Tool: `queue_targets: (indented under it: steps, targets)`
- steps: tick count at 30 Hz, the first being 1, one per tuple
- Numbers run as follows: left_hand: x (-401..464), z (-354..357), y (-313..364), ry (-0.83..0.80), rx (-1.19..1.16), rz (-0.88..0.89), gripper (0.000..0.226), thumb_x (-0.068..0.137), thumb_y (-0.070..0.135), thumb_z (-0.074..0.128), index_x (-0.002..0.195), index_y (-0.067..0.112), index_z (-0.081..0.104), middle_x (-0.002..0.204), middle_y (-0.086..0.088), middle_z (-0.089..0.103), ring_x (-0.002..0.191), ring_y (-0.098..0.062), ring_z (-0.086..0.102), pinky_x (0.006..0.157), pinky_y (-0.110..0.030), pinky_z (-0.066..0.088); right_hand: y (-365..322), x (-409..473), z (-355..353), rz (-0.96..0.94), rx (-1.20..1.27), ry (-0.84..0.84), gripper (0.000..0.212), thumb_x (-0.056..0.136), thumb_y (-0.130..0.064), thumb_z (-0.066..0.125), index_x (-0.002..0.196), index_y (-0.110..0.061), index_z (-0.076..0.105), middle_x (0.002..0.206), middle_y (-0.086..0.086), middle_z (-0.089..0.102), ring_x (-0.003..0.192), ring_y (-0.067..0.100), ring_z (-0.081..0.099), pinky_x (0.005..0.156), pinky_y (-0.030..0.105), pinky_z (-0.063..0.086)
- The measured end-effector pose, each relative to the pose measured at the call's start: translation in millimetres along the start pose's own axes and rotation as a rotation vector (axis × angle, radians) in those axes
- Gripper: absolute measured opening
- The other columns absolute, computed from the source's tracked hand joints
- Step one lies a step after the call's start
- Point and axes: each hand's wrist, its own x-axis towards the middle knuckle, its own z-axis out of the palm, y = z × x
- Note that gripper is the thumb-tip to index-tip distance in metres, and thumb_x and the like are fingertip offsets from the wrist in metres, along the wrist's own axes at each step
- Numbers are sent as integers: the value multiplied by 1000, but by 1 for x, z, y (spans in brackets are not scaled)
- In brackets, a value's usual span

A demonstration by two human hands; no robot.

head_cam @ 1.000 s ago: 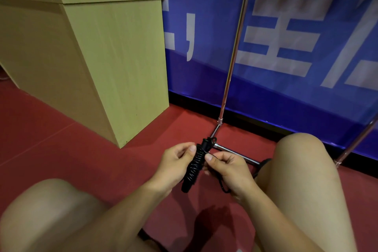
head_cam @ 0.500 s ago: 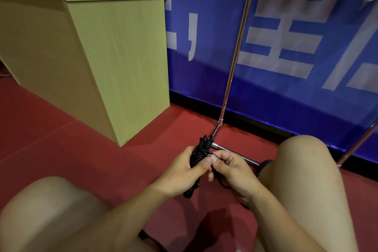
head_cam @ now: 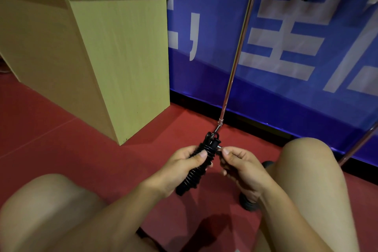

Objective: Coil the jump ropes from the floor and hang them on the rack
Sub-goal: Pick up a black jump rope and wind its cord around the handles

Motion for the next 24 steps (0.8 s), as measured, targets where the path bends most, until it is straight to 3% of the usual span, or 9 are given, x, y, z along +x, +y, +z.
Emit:
queue_targets:
  steps: [4,9,14,17,21,24]
  targets:
    - [-1,1,0,3,-56,-16,42,79,38,73,109,11,60,97,-12,73,80,-18,68,68,-28,52,5,1,1,-70,-51,95,16,81,-26,68,82,-12,74,66,7,49,61,13,46,58,26,48]
    - [-1,-1,3,9,-152,-21,42,69,38,87,96,14,67,86,-14,68,79,-28,68,63,-34,55,6,0,5,-135,-104,110,21,78,-31,68,82,-10,71,63,6,56,56,13,51,56,26,50]
    - [-1,-1,4,-14,-212,-47,56,69,39,81,111,4,69,93,-17,72,82,-27,71,70,-33,57,7,0,9,-129,-43,94,27,79,-26,67,91,-2,65,65,7,58,55,14,52,56,26,51]
    - [1,-1,1,0,-218,-29,59,73,36,81,119,3,63,103,-19,73,90,-28,71,85,-38,56,6,1,10,-124,32,93,32,77,-27,70,94,-1,63,69,11,58,56,16,52,57,28,52]
    - [3,2,-2,32,-139,-26,36,85,33,70,108,6,63,102,-14,75,93,-22,71,90,-34,54,7,3,11,-140,81,81,52,66,-42,86,92,-2,64,69,11,60,56,15,55,58,28,53]
    - [2,0,1,23,-97,-26,29,93,26,61,112,4,65,105,-17,74,98,-27,72,88,-34,56,9,1,13,-172,59,92,33,79,-26,72,92,3,61,67,13,59,58,18,54,60,30,52]
